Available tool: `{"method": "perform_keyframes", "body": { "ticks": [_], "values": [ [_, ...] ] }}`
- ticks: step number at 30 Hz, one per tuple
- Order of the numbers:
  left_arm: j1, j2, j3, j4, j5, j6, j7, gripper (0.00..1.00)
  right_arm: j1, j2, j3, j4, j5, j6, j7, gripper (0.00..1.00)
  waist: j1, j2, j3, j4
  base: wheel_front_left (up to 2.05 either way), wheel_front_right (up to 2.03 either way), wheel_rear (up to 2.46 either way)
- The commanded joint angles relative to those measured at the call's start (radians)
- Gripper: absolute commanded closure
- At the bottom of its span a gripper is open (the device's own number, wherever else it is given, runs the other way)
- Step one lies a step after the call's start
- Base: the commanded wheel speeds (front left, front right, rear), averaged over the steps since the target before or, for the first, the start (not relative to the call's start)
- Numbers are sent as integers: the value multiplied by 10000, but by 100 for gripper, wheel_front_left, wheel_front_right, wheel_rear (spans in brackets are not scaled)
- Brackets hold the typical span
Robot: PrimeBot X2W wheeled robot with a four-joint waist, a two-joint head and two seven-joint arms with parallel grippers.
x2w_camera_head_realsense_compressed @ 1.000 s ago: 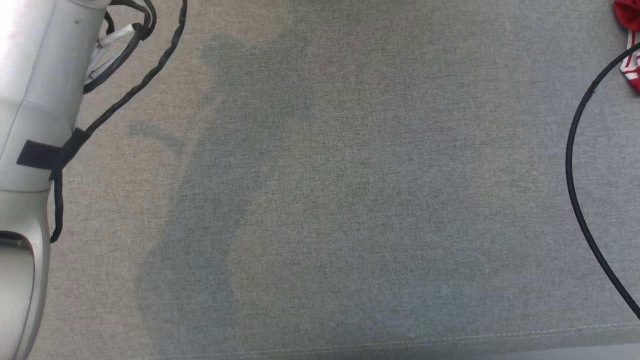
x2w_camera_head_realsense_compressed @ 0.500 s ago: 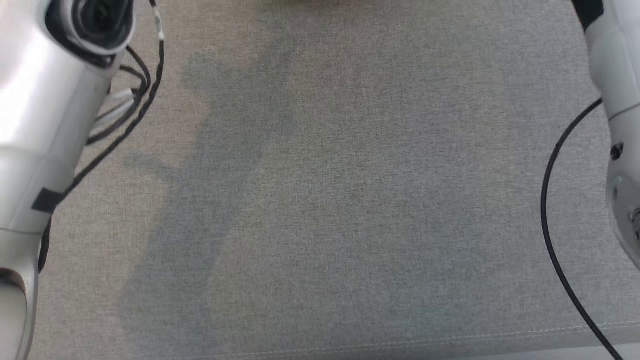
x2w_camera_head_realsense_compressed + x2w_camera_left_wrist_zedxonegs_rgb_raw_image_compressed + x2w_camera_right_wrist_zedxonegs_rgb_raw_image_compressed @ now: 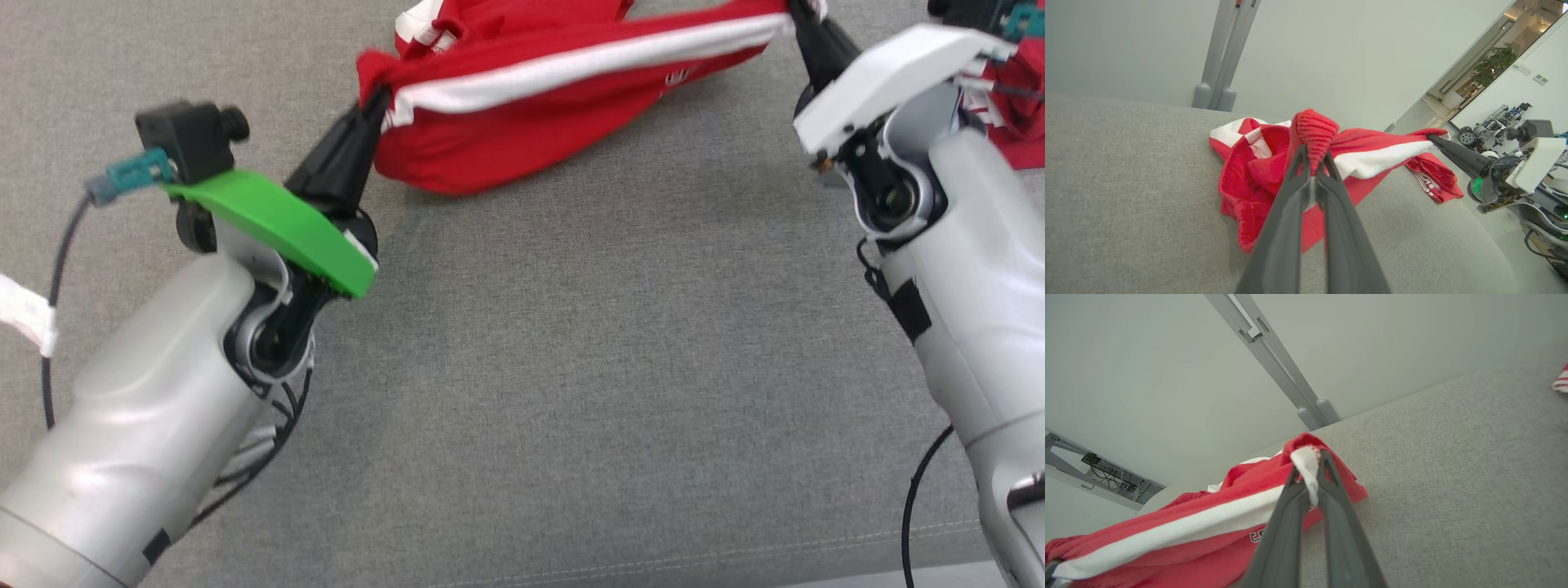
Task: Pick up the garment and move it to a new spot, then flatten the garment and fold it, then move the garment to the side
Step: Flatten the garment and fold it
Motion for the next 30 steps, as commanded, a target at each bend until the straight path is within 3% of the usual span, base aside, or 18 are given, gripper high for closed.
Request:
{"method": "perform_keyframes", "body": {
  "ticks": [1, 10, 16, 30],
  "values": [
    [476, 34, -21, 10, 192, -53, -118, 100, 582, -141, 81, -219, 231, -5, 16, 100, 0, -1, -149, -58, 0, 0, 0],
    [3330, -220, 403, -218, 1367, 5, -173, 100, 3918, -585, 572, -1629, 1250, -5, -90, 100, 0, -1, -955, -94, 0, 0, 0],
    [4915, -405, 267, -465, 2523, 328, -167, 100, 5764, -646, 698, -2330, 1462, -5, -315, 100, 0, -1, -1473, -66, 0, 0, 0],
    [6640, -461, -520, -1078, 3029, 471, -14, 100, 8560, -733, -126, -3451, 1238, -5, -554, 100, 0, -1, -2369, -55, 0, 0, 0]
  ]
}}
